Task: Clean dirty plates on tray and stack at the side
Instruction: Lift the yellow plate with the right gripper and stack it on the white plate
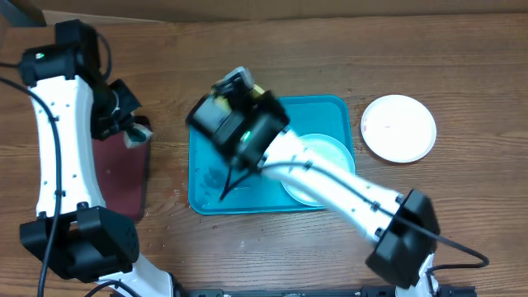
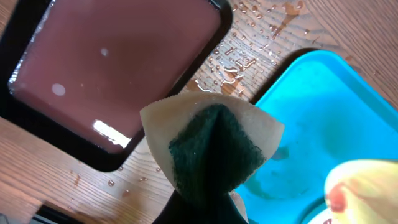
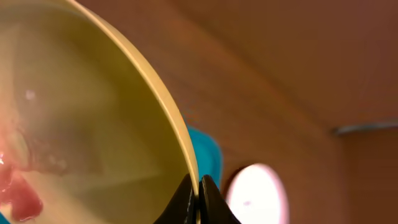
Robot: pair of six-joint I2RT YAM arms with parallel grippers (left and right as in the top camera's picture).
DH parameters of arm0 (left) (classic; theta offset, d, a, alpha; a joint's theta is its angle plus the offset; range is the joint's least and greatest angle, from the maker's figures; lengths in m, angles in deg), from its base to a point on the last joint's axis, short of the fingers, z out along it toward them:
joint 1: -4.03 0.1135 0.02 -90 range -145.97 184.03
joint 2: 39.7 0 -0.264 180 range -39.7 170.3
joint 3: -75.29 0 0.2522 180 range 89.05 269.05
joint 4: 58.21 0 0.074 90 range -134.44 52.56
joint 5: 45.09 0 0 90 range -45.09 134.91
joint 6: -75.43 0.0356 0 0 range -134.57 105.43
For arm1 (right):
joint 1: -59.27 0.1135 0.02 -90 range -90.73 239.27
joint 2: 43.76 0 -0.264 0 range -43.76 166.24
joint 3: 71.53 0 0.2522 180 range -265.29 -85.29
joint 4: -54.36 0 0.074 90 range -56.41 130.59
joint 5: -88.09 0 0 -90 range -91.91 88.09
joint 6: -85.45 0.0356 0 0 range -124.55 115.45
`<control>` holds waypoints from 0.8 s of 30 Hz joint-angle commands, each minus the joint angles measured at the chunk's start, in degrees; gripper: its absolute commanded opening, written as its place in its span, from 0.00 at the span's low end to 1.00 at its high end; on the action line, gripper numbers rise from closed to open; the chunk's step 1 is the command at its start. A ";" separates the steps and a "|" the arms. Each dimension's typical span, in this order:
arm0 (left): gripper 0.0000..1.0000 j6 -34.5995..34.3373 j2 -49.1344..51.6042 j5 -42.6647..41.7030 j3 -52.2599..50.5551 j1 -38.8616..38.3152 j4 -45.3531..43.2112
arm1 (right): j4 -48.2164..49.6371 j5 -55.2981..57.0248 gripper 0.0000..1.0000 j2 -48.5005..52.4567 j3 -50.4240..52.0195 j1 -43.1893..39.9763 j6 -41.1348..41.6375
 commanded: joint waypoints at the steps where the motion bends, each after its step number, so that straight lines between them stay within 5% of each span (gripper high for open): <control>1: 0.04 2.58 -0.04 -3.41 -0.61 1.16 -0.02 | 2.08 22.95 0.04 -1.51 -1.16 3.96 -0.85; 17: 0.04 2.78 -0.04 -3.41 -0.61 1.51 -0.02 | 4.35 25.22 0.04 -1.51 -1.16 5.99 -2.32; 24: 0.04 3.08 -0.04 -3.39 -0.61 1.51 0.04 | 2.40 11.67 0.04 -1.51 -1.16 3.41 1.16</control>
